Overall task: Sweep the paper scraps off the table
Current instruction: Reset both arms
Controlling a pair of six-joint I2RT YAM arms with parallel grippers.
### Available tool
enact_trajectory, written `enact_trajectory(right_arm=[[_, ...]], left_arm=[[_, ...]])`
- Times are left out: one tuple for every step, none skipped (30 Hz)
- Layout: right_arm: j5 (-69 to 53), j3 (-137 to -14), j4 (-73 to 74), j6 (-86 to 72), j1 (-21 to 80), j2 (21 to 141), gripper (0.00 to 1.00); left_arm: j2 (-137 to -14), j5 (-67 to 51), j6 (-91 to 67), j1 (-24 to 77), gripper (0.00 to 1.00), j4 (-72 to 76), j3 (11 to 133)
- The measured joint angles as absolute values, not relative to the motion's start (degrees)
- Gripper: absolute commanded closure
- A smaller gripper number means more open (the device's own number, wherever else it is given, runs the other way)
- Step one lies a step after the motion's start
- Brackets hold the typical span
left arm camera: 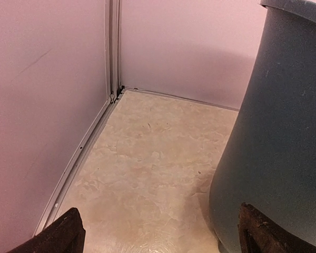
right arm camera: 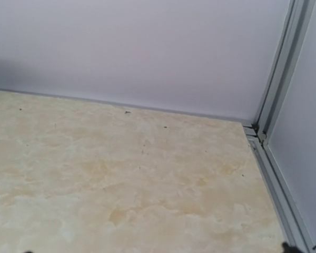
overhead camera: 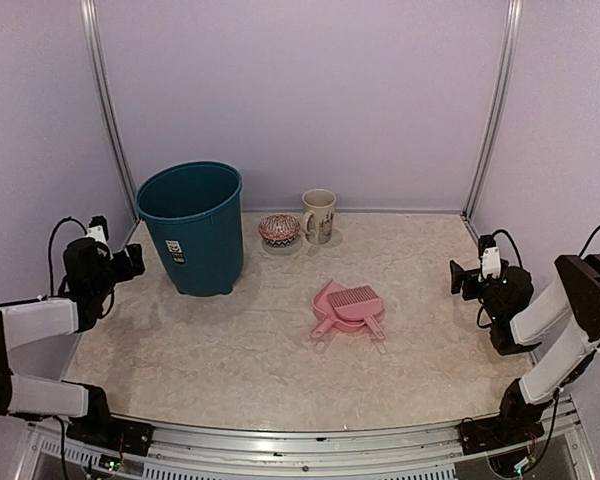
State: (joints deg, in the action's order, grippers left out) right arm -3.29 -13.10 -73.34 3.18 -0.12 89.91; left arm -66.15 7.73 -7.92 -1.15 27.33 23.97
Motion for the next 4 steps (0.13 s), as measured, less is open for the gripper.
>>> enact_trajectory(right_arm=[[-3.4, -13.1, -73.5, 3.2, -0.1, 89.9, 0.0], [-3.5, -13.1, -73.6, 3.2, -0.1, 89.9, 0.0], [-3.5, -13.1, -73.6, 3.1, -0.1, 89.9, 0.0], [-3.6, -13.1, -73.6, 3.1, -0.1, 89.9, 0.0]], left_arm=[[-67.0, 7.2, -7.4, -1.1, 0.01, 29.0, 23.7], [-67.9, 6.8, -7.0, -1.1, 0.01, 30.6, 23.4], [-68.7, 6.4, -6.5, -1.1, 0.01, 32.1, 23.0], [-69.5, 6.2, -6.0, -1.1, 0.01, 33.8, 22.5]])
